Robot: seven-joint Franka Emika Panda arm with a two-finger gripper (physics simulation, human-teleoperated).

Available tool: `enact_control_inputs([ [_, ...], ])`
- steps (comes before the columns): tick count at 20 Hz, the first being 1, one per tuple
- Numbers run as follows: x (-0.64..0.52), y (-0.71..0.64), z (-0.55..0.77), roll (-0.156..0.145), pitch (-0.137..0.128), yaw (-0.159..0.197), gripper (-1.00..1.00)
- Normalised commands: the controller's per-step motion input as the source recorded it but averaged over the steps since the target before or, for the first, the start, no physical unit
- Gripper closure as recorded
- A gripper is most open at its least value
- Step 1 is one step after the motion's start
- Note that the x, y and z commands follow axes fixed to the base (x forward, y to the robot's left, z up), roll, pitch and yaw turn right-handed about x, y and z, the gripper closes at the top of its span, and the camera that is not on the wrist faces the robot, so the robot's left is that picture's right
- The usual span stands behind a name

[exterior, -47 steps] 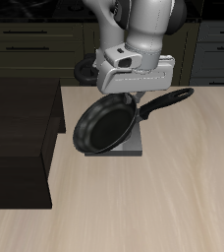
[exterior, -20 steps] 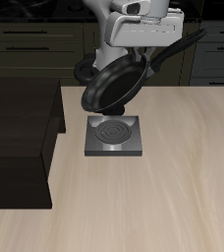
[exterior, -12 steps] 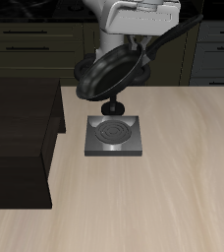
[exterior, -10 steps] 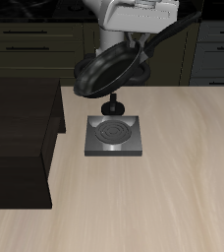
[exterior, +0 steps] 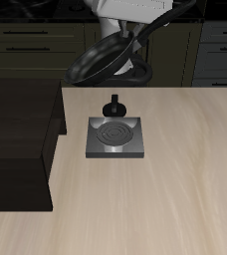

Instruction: Place the frypan on top of the shelf

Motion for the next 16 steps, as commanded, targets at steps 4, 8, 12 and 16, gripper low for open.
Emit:
enact_control_inputs([
  [4, -0.01, -0.32, 0.16, -0.071, -0.013, -0.006, 1.00],
  [8, 0.03, -0.25, 0.10, -0.052, -0.012, 0.000, 1.00],
  [12, 0.06, -0.43, 0.09, -0.068, -0.006, -0.026, 1.00],
  [16, 0.06, -0.35, 0.05, -0.043, -0.008, -0.025, 1.00],
])
